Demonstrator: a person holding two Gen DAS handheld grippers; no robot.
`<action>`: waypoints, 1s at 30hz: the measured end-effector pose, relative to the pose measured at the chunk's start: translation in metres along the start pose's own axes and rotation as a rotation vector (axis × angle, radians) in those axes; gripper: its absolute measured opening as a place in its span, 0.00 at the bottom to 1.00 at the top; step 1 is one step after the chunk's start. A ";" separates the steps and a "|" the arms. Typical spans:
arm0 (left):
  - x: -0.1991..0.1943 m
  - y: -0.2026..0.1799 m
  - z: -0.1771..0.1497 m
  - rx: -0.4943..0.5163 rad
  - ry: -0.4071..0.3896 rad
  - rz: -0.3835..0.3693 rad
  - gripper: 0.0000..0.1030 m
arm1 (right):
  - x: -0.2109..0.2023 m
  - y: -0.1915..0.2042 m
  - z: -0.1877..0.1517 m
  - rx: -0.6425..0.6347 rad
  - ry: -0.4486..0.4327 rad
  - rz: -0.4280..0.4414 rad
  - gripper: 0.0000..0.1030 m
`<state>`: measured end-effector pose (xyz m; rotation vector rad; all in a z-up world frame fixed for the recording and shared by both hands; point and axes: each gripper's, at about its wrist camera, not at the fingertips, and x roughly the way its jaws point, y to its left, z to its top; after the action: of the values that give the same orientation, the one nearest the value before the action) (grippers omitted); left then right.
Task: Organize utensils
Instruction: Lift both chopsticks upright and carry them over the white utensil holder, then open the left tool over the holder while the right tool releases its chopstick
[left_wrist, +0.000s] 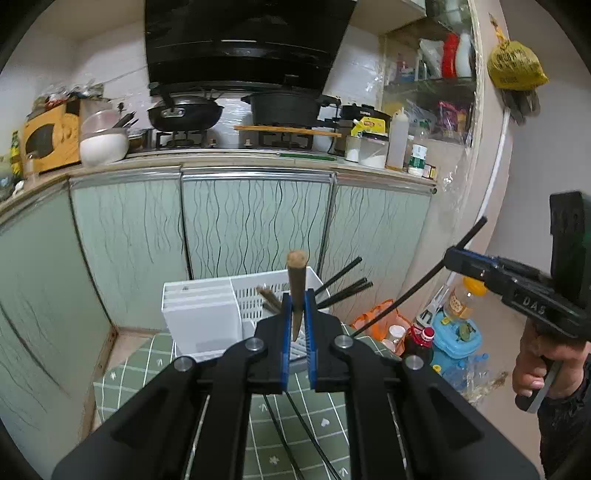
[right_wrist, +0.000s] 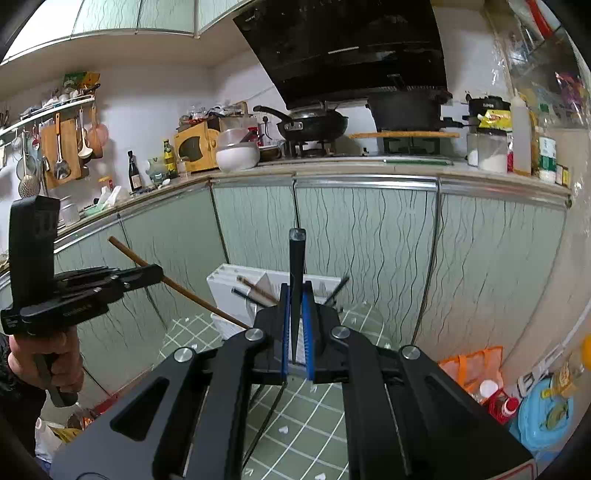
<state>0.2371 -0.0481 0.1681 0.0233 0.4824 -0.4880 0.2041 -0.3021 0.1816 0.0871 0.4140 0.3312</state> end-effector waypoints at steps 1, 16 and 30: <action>0.003 0.000 0.004 0.005 -0.002 0.000 0.08 | 0.002 -0.001 0.003 0.002 -0.002 0.003 0.06; 0.050 0.015 0.042 -0.023 -0.004 -0.012 0.08 | 0.049 -0.016 0.049 -0.012 -0.036 0.002 0.06; 0.108 0.035 0.033 -0.048 0.057 -0.034 0.08 | 0.112 -0.039 0.037 -0.011 0.017 -0.004 0.06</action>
<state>0.3511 -0.0694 0.1456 -0.0168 0.5513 -0.5099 0.3269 -0.3022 0.1668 0.0723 0.4295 0.3310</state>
